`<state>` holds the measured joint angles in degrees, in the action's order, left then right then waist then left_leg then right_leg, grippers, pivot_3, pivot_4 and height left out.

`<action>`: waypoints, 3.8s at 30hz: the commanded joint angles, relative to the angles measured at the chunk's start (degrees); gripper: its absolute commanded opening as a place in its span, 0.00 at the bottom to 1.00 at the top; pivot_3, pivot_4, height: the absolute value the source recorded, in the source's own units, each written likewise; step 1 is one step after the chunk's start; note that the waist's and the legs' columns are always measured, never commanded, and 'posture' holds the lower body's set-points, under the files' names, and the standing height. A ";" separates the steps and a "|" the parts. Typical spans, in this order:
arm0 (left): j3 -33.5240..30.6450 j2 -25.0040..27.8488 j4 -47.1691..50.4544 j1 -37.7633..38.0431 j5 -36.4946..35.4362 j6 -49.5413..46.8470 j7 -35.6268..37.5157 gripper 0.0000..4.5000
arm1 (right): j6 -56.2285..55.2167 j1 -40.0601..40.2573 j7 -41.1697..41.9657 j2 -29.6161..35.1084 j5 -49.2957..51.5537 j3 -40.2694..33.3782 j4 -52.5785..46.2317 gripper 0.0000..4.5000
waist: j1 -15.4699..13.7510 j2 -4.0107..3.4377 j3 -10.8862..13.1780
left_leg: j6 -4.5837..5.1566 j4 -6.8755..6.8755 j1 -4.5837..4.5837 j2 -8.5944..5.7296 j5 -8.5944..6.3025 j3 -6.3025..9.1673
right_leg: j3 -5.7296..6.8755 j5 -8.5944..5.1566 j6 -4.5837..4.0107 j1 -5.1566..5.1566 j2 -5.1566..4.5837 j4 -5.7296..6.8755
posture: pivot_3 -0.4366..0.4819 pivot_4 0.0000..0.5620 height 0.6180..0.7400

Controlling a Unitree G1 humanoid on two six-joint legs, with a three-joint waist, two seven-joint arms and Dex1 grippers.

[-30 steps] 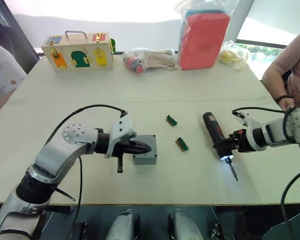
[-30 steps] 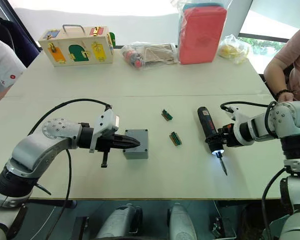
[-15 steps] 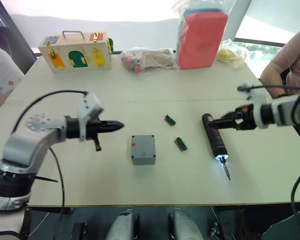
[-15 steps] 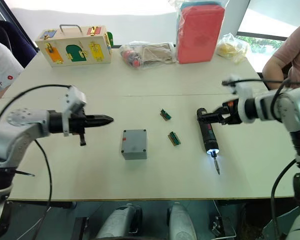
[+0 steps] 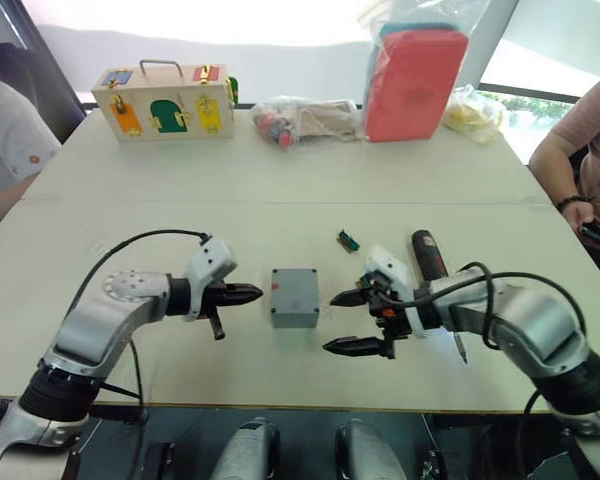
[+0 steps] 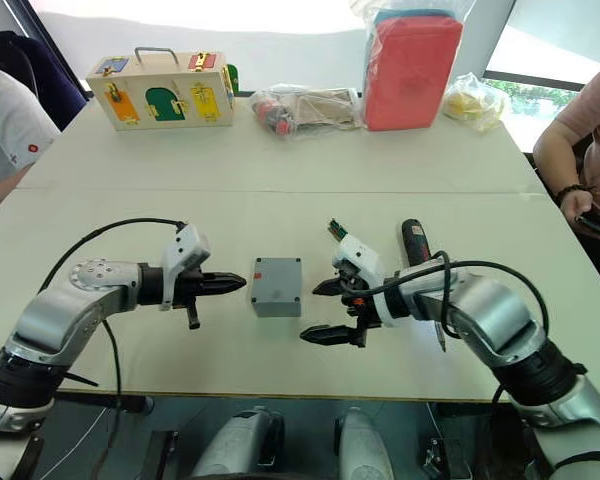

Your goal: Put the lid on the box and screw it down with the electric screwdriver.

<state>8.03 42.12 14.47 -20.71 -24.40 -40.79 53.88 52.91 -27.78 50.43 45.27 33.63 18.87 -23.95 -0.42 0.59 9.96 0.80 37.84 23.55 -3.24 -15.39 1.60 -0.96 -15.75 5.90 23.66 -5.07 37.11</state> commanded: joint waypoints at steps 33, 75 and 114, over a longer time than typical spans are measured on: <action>1.33 -2.19 2.30 1.10 2.32 0.17 1.91 0.00 | -12.09 -4.27 7.54 -3.27 -14.55 5.27 6.58 0.98 | 0.64 0.04 0.01 | 0.06 0.07 0.03 -0.02 -0.03 0.06 | 0.07 0.00 0.00 -0.07 -0.03 0.01 | 0.48 0.27 0.98; -4.79 -2.04 -4.03 -13.88 -3.09 -1.82 3.28 0.00 | -25.08 -18.12 -4.56 -17.97 -19.30 -13.08 47.70 0.98 | 1.36 0.06 0.00 | -0.45 0.01 0.01 -0.03 0.27 -0.02 | 0.04 0.00 0.00 0.06 0.08 0.15 | 0.48 0.27 0.98; -2.61 -3.18 -5.01 -11.63 -0.35 0.66 2.76 0.00 | -29.39 -17.89 -4.50 -21.87 -23.86 -14.26 54.38 0.01 | 1.39 0.06 0.00 | -0.47 0.03 0.01 -0.03 0.28 0.01 | 0.04 0.01 0.01 0.08 0.13 0.23 | 0.48 0.27 0.98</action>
<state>5.98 38.98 8.64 -32.03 -24.60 -40.95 56.70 24.31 -44.82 46.07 23.35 9.63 6.15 31.26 0.97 0.65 9.96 0.33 37.87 23.56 -3.26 -15.10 1.61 -0.92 -15.74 5.90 23.74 -4.94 37.34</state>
